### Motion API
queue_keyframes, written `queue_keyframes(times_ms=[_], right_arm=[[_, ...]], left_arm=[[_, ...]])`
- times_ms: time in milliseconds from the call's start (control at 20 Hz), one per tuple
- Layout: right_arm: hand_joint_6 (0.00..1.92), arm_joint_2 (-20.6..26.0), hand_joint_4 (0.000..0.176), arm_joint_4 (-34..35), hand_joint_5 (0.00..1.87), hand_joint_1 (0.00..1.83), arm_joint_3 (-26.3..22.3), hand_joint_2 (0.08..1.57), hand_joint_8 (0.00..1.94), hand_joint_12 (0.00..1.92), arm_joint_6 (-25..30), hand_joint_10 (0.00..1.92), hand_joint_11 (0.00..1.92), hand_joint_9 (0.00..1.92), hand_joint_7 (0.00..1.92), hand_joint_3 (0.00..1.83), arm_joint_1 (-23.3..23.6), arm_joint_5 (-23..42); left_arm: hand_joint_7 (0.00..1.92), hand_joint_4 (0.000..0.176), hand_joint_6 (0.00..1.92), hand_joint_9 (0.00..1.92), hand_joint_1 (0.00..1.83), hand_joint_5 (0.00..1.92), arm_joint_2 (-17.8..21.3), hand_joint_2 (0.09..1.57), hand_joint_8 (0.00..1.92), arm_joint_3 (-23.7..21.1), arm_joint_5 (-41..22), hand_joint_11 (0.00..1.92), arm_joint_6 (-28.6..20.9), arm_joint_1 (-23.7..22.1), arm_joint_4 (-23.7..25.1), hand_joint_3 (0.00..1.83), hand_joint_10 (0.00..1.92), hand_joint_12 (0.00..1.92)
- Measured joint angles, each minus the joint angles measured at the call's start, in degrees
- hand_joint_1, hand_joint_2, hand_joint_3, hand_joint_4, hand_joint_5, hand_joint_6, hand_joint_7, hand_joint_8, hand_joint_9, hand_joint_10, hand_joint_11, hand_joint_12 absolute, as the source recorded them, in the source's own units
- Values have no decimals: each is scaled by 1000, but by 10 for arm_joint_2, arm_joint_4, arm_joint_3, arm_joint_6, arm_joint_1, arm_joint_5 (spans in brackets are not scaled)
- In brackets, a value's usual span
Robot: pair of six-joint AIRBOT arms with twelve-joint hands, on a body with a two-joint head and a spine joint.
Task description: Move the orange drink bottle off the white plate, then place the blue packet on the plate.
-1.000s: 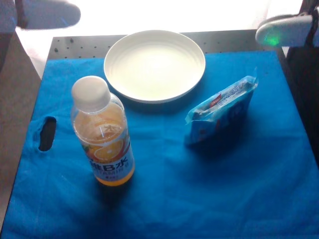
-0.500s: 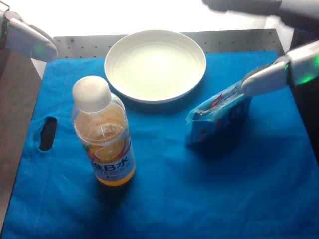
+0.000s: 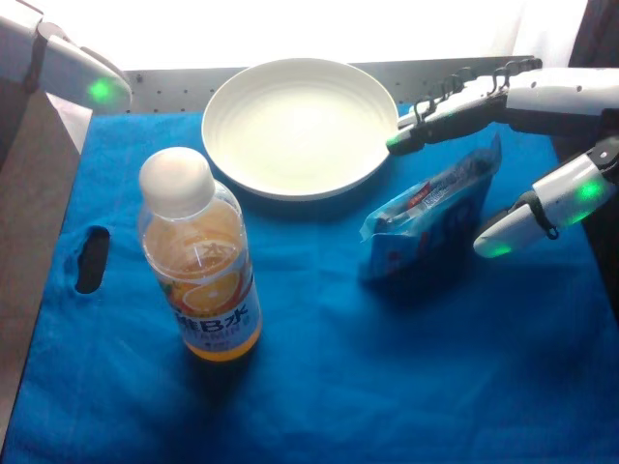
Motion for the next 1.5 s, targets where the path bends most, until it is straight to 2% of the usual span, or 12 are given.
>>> queue_keyframes(times_ms=[100,450,650,750,800,850,900,1000,1150,1300,1350,1500], right_arm=[[7,-1,46,-16,510,999,0,861,8,624,3,7,25,282,393,0,0,-9],[2,-28,79,-47,524,992,3,856,0,480,6,0,134,306,406,1,0,-36],[8,-45,3,-51,668,1029,19,872,7,558,6,13,246,482,566,1,0,-42],[12,-54,0,-51,860,1099,28,956,12,742,6,31,340,688,803,0,0,-48],[623,-59,0,-50,1046,1134,32,1035,17,892,6,49,385,842,972,15,0,-51],[660,-64,0,-42,1089,1225,37,1057,696,979,6,82,473,994,1088,5,0,-49],[677,-66,0,-36,1083,1251,40,1062,832,1016,6,102,538,1058,1126,2,4,-49],[563,-68,0,-24,1066,1274,47,1100,1152,1227,7,449,699,1093,1030,0,4,-46],[609,-68,0,-16,1027,1370,54,1076,967,1147,8,1046,867,1069,1041,4,4,-49],[802,-68,0,-8,939,1382,60,1102,969,1178,10,1211,800,969,999,3,4,-54],[755,-69,0,-7,987,1295,61,1099,1050,1299,10,1011,767,943,1048,0,4,-54],[645,-70,0,-11,1017,1256,61,1136,1345,1805,7,1477,681,814,922,0,15,-51]], left_arm=[[0,176,0,0,809,0,0,548,0,0,3,0,0,0,2,5,0,0],[0,176,0,0,775,0,-6,532,0,0,2,0,-10,0,12,0,0,0],[0,176,0,0,743,0,-6,506,0,-2,-2,0,-11,12,13,0,0,0],[0,176,0,0,718,0,-6,508,0,-3,-2,0,-11,14,13,0,0,0],[0,176,0,0,712,0,-6,522,0,-3,-3,0,-11,15,11,0,0,0],[0,176,0,0,720,0,-6,536,0,-3,-5,0,-11,15,10,5,0,0],[0,176,0,0,734,0,-6,549,0,-4,-6,0,-11,17,10,10,0,0],[0,176,0,0,751,0,-6,554,0,-6,-9,0,-11,22,12,11,0,0],[0,176,0,0,755,0,-6,559,0,-6,-13,0,-11,30,3,11,0,0],[0,176,0,0,753,0,-9,558,0,-6,-14,0,-11,38,2,8,0,0],[0,176,0,0,747,0,-9,546,0,-6,-15,0,-11,40,-1,2,0,0],[0,176,0,0,745,0,-10,562,0,-6,-15,0,-11,44,-3,8,0,0]])
